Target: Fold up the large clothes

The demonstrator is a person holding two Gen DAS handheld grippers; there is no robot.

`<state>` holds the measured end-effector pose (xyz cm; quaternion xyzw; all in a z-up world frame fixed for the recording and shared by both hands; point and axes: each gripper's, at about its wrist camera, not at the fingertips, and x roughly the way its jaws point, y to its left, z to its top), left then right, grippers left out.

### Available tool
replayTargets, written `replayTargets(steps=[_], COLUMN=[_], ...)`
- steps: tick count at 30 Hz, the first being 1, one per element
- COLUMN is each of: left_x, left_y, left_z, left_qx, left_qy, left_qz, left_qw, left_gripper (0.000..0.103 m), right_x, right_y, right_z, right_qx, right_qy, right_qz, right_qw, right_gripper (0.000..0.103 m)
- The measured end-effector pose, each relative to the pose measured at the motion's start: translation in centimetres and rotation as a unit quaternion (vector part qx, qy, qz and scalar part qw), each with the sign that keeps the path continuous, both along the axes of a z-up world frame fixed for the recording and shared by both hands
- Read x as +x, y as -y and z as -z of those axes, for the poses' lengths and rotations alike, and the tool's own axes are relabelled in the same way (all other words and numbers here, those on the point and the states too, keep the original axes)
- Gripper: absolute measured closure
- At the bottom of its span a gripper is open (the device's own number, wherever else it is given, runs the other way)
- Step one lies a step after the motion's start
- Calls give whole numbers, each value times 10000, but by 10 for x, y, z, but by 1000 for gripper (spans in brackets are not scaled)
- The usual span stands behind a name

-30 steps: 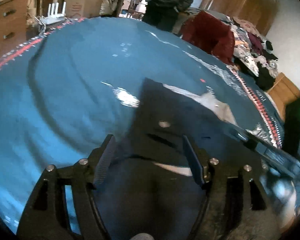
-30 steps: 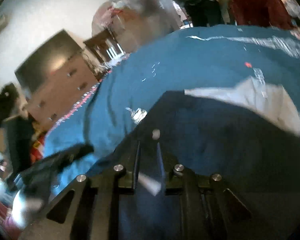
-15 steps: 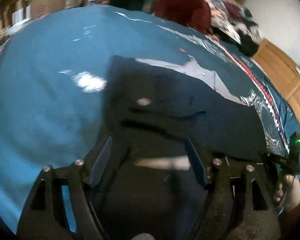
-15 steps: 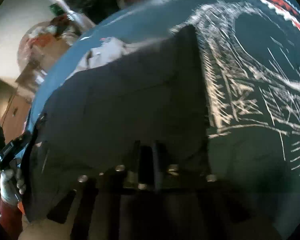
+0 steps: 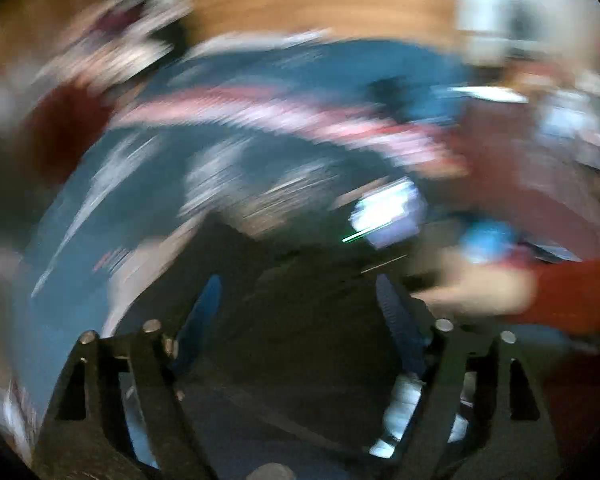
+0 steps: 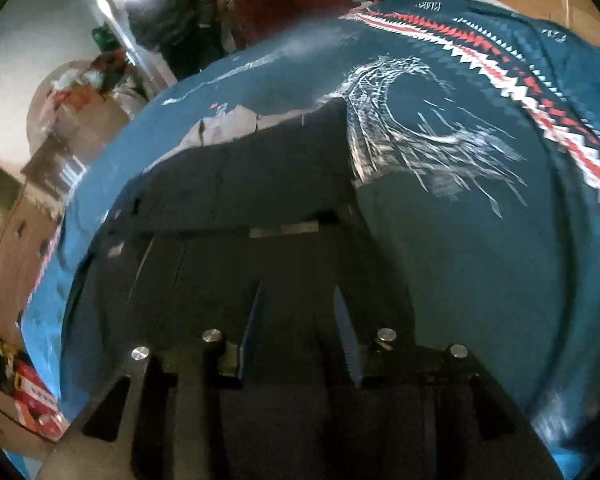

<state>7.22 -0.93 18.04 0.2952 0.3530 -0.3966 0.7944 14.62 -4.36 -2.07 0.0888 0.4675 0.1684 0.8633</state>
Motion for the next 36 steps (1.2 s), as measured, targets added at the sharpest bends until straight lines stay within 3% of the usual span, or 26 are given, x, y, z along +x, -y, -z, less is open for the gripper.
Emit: replayTargets(steps=[4,7,13,17,22,36], left_x=[-81,-102,-131,-139,-167,-159], left_y=[58,76,91,92,105,97], left_z=[-44,-67,-96,-104,-110,-103], left_qx=[-302,-539,-697,-855,-694,-529], left_qy=[222,191,641,772,1158,1152], left_qz=[1054,1232,1338,1423,1823,1757], left_qw=[9937,9907,9865,9831,9739,9762], left_gripper=[18,18,18,17,17,17], right_x=[-44,-54,-60,-58,-53,-56], right_y=[26,49,81,90,97,103], right_z=[-9,-5,-4,-8,-17,-19], right_qx=[27,115,292,351,341,403], right_qy=[-48,-145,-180,-126,-38,38], right_qz=[28,263,657,741,829,935], right_qw=[10000,9995,9972,9966,9960,9948], right_gripper=[62,62,62,62,62,62])
